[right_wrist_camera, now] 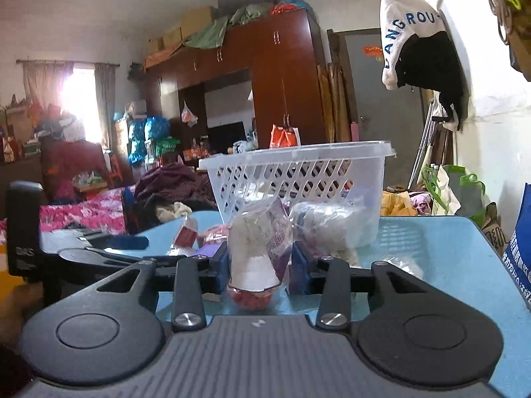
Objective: Organize objects
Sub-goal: 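Grasp red-filled clear bag with right tool while left tool grasps clear bag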
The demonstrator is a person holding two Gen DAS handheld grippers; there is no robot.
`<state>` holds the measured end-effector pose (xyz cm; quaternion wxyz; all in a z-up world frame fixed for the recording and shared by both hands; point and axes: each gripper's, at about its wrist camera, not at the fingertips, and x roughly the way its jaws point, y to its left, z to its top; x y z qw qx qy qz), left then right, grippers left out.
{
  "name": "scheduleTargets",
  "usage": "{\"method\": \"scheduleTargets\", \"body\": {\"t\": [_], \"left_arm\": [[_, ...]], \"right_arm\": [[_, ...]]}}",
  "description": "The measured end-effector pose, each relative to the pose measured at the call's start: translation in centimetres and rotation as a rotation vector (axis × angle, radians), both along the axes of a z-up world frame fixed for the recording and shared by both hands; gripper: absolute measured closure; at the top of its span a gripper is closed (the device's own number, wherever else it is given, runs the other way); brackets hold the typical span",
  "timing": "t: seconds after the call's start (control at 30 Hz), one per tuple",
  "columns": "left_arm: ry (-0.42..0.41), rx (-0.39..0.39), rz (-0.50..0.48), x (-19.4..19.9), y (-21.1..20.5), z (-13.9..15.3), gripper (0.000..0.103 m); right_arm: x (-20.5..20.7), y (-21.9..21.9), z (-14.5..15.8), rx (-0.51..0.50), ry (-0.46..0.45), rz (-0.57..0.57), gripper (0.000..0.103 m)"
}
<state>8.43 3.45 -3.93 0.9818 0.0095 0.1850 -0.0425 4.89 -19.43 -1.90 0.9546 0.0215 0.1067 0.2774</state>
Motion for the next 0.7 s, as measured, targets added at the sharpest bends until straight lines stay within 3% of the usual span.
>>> {"method": "scheduleTargets", "body": {"t": [0.1, 0.23, 0.37, 0.57, 0.67, 0.7], "left_arm": [[0.009, 0.031, 0.015, 0.2, -0.5, -0.1, 0.029], [-0.001, 0.068, 0.026, 0.1, -1.0, -0.1, 0.031], [0.009, 0.053, 0.010, 0.3, -0.8, -0.1, 0.035], [0.037, 0.115, -0.031, 0.7, -1.8, 0.0, 0.031], [0.057, 0.098, -0.032, 1.0, -1.6, 0.0, 0.032], [0.060, 0.090, -0.034, 1.0, -1.6, -0.1, 0.036]], "right_arm": [[0.1, -0.4, 0.1, 0.013, -0.004, -0.002, 0.061], [0.5, -0.7, 0.0, 0.029, 0.009, 0.004, 0.060], [0.6, -0.5, 0.0, 0.025, 0.008, 0.006, 0.060], [0.8, -0.4, -0.1, 0.024, 0.013, 0.010, 0.060], [0.6, -0.5, -0.1, 0.023, 0.010, 0.013, 0.060], [0.6, -0.5, -0.1, 0.023, 0.009, 0.013, 0.060]]}}
